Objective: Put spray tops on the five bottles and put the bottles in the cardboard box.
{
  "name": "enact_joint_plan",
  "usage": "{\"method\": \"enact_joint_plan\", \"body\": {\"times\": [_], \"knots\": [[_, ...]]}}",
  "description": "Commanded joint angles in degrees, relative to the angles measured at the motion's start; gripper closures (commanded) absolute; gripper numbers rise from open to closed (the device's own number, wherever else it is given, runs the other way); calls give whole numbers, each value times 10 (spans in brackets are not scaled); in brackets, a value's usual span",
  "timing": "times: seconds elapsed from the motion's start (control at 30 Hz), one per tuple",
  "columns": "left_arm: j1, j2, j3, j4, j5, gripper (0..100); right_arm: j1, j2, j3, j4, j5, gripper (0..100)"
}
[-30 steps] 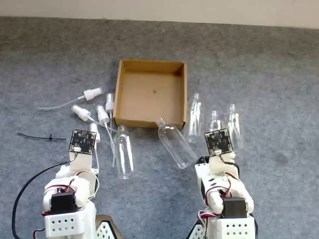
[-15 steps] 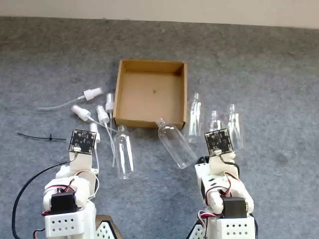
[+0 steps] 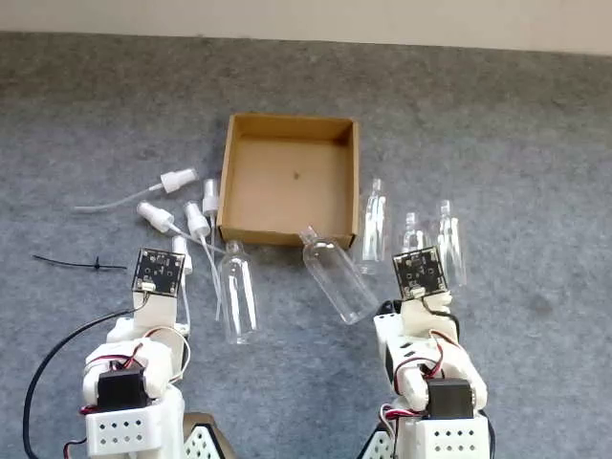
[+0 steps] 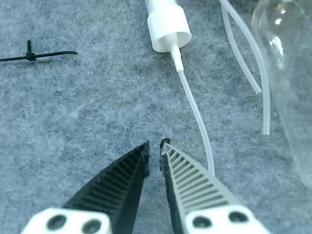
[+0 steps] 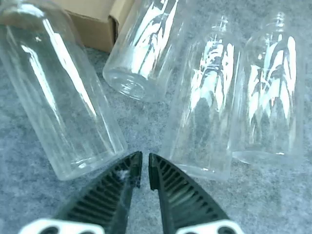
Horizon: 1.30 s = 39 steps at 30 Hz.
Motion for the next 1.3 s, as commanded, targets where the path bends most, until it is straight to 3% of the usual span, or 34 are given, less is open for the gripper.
{"method": "enact_joint_plan", "body": {"times": [0.0,0.93,1.27], "knots": [[-6,-7,11,4,-2,944,5,-2,80,-7,7,994],[-4,-7,11,4,-1,944,-18,-2,80,-5,5,994],[-6,-7,11,4,0,944,-18,-4,80,75,6,994]]}}
